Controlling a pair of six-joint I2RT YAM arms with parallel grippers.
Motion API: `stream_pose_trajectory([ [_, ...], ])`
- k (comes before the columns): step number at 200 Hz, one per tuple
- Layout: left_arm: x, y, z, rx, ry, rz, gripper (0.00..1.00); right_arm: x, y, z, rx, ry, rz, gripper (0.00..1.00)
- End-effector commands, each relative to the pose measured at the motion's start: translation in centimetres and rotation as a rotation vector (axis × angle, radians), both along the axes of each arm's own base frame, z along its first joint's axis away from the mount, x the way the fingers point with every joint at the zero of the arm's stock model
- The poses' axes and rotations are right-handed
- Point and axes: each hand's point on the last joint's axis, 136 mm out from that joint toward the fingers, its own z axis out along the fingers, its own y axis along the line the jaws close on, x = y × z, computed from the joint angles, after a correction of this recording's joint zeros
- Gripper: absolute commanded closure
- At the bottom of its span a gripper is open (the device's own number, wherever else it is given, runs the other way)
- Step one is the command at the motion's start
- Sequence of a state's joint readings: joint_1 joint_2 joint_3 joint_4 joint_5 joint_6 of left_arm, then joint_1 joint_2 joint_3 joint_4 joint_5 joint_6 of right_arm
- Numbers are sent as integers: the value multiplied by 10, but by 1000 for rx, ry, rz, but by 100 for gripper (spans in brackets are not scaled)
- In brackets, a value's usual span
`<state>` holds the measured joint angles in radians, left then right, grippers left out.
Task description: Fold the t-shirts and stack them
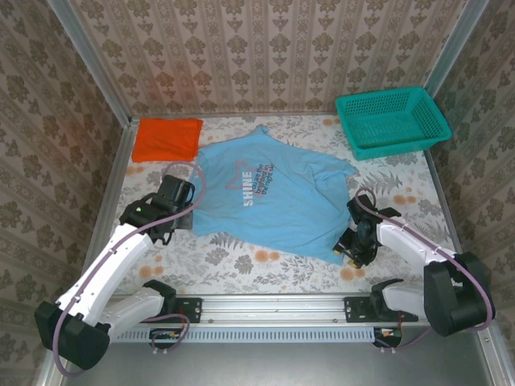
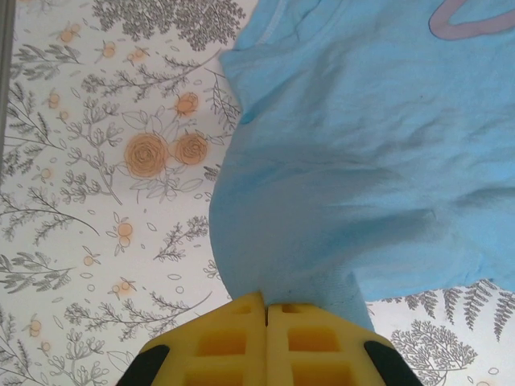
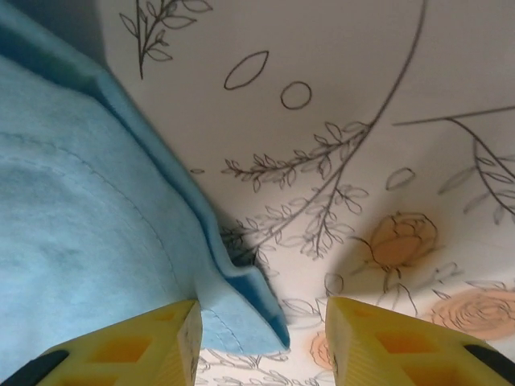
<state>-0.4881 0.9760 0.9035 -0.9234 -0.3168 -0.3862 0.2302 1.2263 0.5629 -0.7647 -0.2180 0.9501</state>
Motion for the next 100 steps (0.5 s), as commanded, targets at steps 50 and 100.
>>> stream_pose_trajectory([
  [50,-3,3,-4,-8,16,25,100,-8,8,-20,27,35,-7,83],
  [100,19,-6,30,-6,-47,-10,100,26,10,25,46,-97,8,100],
])
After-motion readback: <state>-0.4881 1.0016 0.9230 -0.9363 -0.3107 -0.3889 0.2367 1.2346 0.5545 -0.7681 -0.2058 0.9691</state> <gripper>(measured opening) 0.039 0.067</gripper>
